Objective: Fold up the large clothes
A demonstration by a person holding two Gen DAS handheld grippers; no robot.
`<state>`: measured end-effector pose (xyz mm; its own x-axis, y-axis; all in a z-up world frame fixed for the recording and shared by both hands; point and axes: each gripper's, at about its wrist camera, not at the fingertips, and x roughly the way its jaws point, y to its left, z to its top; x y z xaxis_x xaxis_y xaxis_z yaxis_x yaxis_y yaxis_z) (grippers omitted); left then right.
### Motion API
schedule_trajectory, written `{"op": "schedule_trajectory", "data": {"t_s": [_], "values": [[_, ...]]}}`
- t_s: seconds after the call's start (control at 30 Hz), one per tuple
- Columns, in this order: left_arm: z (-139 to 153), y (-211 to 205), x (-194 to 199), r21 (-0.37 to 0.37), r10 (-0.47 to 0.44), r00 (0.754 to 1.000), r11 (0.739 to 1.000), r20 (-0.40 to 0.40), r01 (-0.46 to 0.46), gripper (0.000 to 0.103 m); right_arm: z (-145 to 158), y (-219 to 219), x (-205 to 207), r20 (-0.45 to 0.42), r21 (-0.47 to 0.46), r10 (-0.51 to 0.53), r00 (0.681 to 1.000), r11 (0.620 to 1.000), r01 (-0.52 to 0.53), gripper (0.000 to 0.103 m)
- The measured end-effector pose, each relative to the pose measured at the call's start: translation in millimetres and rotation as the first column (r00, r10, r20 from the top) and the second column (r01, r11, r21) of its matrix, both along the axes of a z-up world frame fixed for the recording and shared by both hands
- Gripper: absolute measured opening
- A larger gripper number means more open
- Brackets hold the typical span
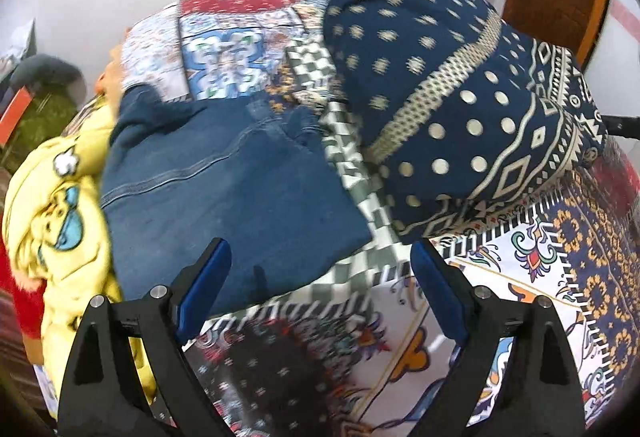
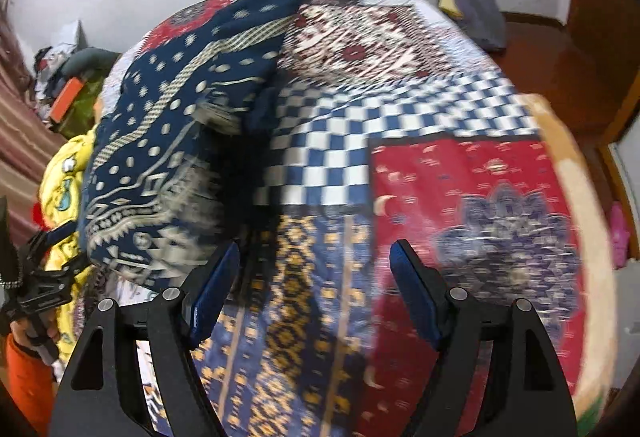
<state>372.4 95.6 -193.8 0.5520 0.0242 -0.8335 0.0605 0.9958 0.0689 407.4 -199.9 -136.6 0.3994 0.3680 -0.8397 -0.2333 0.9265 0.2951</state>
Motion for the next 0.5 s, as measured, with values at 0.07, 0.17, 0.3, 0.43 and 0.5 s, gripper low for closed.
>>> {"op": "schedule_trajectory", "data": {"t_s": [0.07, 0.17, 0.3, 0.43, 0.5], "values": [[12, 9, -1, -0.04, 0.023, 0.999, 0.999, 0.025, -0.022, 0.091, 12, 0, -1, 0.018, 0.042, 0.008, 1.0, 0.999, -0.009, 0.075], [38, 18, 5, -0.121, 0.053, 0.995, 0.992, 0.087, -0.042, 0.091, 26, 8, 2, 0.039, 0.111, 0.02, 0.999, 0.994, -0.024, 0.075], [61, 18, 30, -0.255, 0.046, 0.991, 0.967, 0.127, -0.012, 0.093, 34, 28, 15, 0.058, 0.189, 0.056, 0.997, 0.98, -0.066, 0.077], [45, 12, 67, -0.444, -0.004, 0.999, 0.896, 0.049, 0.025, 0.093, 14, 54, 32, 0.023, 0.188, 0.089, 0.996, 0.978, -0.092, 0.078], [26, 8, 82, -0.516, -0.029, 0.999, 0.856, -0.016, 0.016, 0.093, -4, 63, 42, -0.026, 0.191, 0.101, 0.995, 0.977, -0.094, 0.078]]}}
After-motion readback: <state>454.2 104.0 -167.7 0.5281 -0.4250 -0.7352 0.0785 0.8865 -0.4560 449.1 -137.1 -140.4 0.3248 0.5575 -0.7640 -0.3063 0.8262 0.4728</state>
